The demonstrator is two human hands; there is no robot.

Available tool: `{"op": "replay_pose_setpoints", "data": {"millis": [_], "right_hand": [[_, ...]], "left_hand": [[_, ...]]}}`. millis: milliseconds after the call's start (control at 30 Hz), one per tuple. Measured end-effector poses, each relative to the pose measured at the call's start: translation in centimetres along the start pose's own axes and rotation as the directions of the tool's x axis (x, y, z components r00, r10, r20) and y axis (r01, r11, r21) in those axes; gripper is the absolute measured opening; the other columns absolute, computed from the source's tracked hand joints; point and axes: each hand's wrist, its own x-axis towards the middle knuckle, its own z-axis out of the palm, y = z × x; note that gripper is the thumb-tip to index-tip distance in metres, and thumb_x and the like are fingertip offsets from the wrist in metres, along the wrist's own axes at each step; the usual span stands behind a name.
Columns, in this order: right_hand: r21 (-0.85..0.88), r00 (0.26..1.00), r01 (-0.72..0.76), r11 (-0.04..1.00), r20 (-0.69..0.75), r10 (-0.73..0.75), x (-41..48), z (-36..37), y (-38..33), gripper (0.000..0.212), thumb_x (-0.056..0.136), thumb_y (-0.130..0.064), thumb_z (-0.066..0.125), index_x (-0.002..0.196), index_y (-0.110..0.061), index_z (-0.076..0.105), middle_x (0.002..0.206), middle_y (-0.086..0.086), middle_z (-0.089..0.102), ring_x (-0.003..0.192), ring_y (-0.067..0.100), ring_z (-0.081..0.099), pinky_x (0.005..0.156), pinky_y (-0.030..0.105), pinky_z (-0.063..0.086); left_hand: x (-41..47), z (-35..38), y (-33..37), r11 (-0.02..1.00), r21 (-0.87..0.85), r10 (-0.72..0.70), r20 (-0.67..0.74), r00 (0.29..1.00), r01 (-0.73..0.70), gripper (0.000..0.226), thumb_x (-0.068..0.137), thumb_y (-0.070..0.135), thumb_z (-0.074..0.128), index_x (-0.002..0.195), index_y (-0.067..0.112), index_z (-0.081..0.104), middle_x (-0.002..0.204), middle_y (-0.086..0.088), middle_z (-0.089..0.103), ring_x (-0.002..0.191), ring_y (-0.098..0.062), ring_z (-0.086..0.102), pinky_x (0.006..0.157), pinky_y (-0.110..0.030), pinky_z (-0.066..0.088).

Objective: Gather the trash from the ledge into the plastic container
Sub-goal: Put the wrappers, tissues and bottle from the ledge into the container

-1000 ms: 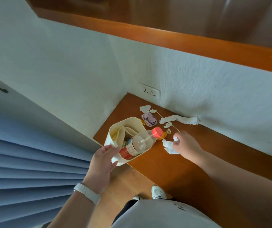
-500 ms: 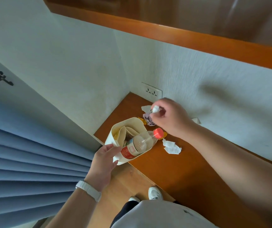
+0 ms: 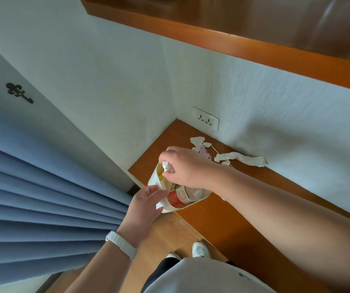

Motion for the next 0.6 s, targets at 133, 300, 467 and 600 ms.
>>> {"op": "replay_pose_setpoints", "data": {"millis": [133,300,467,600], "right_hand": [[-0.012,0.998,0.047,0.999,0.039,-0.046,0.6,0.2,-0.3,0.039,0.096,-0.024,0.059,0.133,-0.010,0.052,0.124,0.006,0.058,0.088,0.015,0.058,0.076,0.028,0.050],[0.068,0.998,-0.034,0.997,-0.055,0.038,-0.3,-1.9,1.3,0.044,0.096,-0.034,0.060,0.136,-0.015,0.053,0.135,-0.002,0.057,0.098,0.000,0.057,0.085,0.015,0.040],[0.246,0.928,-0.269,0.931,-0.193,0.319,-3.6,-3.5,5.5,0.031,0.097,-0.031,0.057,0.126,-0.018,0.059,0.111,-0.008,0.062,0.096,0.008,0.061,0.083,0.027,0.055],[0.235,0.823,-0.532,0.813,-0.080,0.562,-7.0,0.0,10.3,0.027,0.098,-0.028,0.055,0.123,-0.020,0.060,0.112,-0.006,0.064,0.095,0.010,0.062,0.085,0.034,0.055]], "left_hand": [[-0.1,-0.1,-0.3,1.000,-0.007,-0.004,0.001,1.000,0.004,0.021,0.094,0.016,0.067,0.114,0.007,0.067,0.113,-0.008,0.074,0.114,-0.022,0.063,0.110,-0.048,0.045],[0.2,-0.5,-0.3,1.000,0.001,0.004,-0.007,1.000,-0.004,0.014,0.093,0.015,0.067,0.105,0.009,0.071,0.098,-0.005,0.080,0.111,-0.024,0.068,0.103,-0.046,0.051],[0.3,-0.8,-0.1,1.000,0.019,0.002,-0.001,1.000,-0.002,0.015,0.096,0.018,0.064,0.108,0.010,0.069,0.102,-0.006,0.079,0.109,-0.021,0.069,0.103,-0.044,0.051],[0.6,-0.7,0.1,0.998,0.066,0.012,0.005,1.000,-0.012,0.016,0.097,0.018,0.062,0.111,0.011,0.066,0.109,-0.007,0.075,0.109,-0.020,0.068,0.097,-0.039,0.054]]}}
